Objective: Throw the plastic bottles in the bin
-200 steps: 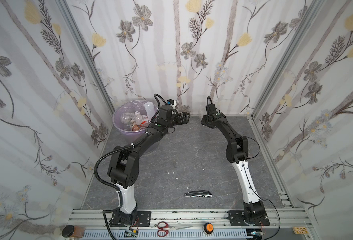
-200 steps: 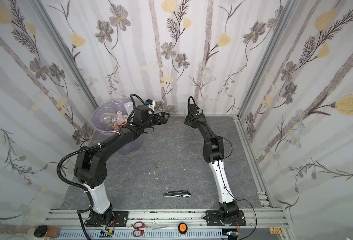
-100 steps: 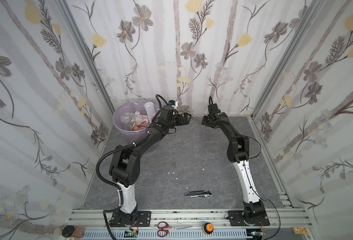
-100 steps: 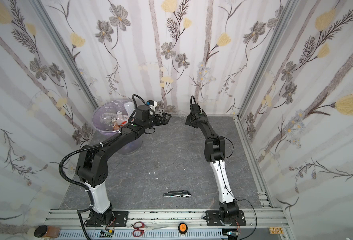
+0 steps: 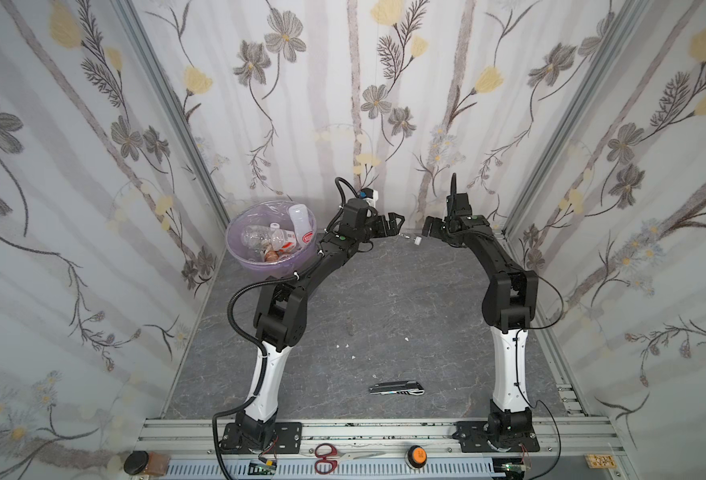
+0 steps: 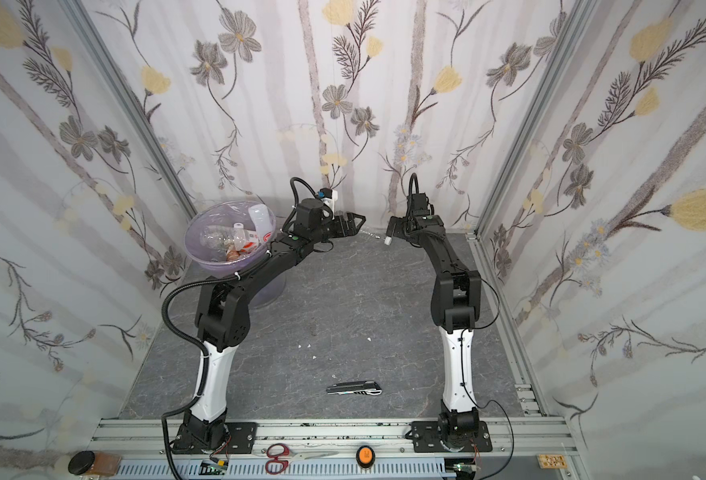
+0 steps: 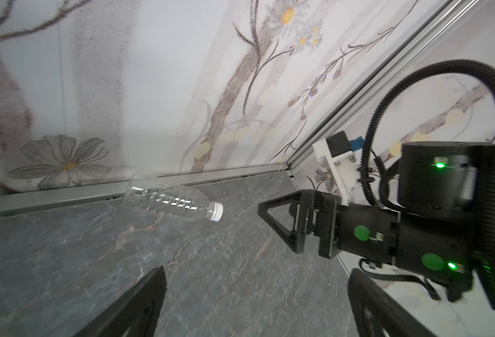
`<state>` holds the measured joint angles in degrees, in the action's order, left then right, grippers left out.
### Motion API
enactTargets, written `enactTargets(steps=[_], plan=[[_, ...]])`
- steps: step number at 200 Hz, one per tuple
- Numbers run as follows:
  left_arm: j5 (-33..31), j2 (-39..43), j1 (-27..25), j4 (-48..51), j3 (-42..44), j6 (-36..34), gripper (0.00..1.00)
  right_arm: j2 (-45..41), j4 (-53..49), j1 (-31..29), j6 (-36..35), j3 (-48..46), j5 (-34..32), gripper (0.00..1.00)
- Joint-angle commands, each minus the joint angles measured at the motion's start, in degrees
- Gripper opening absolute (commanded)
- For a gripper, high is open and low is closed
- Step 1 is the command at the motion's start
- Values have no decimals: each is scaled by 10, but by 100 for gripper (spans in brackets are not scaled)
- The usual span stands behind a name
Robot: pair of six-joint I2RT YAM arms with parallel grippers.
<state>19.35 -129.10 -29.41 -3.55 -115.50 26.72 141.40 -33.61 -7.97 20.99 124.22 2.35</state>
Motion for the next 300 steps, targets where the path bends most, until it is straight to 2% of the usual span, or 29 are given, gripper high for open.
enactTargets(steps=[1,19,41,53,88,135,176,200,235,278,300], plan=[[11,-86,-3,5,-93,17,100,-47,45,9,2,-68,4,100],[32,-194,-4,4,-221,52,100,-84,80,27,11,-127,21,100],[41,-331,-6,2,-394,100,100,-91,94,38,19,-143,47,100],[29,-370,-9,-11,-436,111,100,-89,103,38,21,-148,58,100],[16,-342,-14,-131,-336,120,100,-65,133,38,42,-156,102,100],[0,-380,-8,-172,-377,152,100,-24,158,38,58,-130,121,100],[-11,-379,0,-180,-371,160,100,78,141,25,87,-5,177,100],[-6,-370,6,-180,-364,158,100,130,142,16,92,72,186,100],[9,-353,21,-180,-341,156,100,155,183,22,117,92,191,100],[27,-337,30,-181,-322,149,100,233,203,24,171,186,263,100],[32,-328,32,-180,-305,149,100,241,216,19,180,188,256,100]])
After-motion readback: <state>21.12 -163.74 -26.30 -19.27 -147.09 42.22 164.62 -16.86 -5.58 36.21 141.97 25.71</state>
